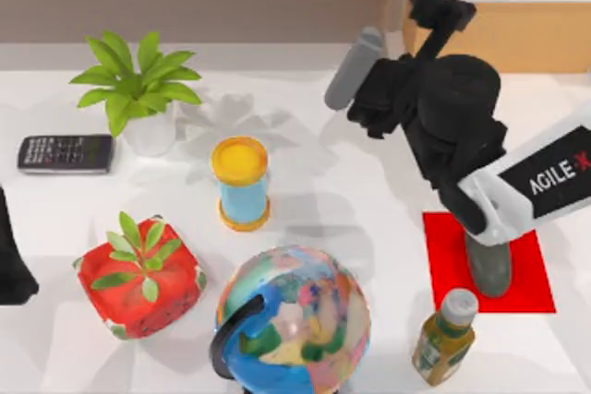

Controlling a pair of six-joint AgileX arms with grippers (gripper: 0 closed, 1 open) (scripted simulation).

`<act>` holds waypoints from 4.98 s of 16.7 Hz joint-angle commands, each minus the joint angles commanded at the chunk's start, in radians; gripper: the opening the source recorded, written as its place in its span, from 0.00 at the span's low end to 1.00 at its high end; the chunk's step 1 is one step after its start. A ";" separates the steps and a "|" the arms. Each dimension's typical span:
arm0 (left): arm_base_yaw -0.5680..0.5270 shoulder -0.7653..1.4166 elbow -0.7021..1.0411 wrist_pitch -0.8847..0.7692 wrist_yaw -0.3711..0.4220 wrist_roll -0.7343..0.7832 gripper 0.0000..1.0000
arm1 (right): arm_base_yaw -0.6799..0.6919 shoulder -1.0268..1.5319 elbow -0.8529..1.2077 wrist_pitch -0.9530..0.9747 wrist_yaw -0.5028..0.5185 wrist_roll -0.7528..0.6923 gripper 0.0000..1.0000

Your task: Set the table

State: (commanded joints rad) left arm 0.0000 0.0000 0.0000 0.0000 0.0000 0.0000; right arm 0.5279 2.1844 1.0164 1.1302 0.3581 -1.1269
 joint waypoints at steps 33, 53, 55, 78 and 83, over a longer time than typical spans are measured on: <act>0.000 0.000 0.000 0.000 0.000 0.000 1.00 | 0.192 0.286 0.975 -0.646 0.398 1.117 1.00; 0.000 0.000 0.000 0.000 0.000 0.000 1.00 | 0.192 0.286 0.975 -0.646 0.398 1.117 0.00; 0.000 0.000 0.000 0.000 0.000 0.000 1.00 | 0.192 0.286 0.975 -0.646 0.398 1.117 0.00; 0.000 0.000 0.000 0.000 0.000 0.000 1.00 | 0.237 -0.163 0.414 -0.612 0.138 1.334 0.00; 0.000 0.000 0.000 0.000 0.000 0.000 1.00 | 0.164 -0.417 0.042 -0.618 -0.168 1.580 0.00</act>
State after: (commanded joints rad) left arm 0.0000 0.0000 0.0000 0.0000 0.0000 0.0000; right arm 0.6921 1.7671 1.0584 0.5127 0.1897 0.4531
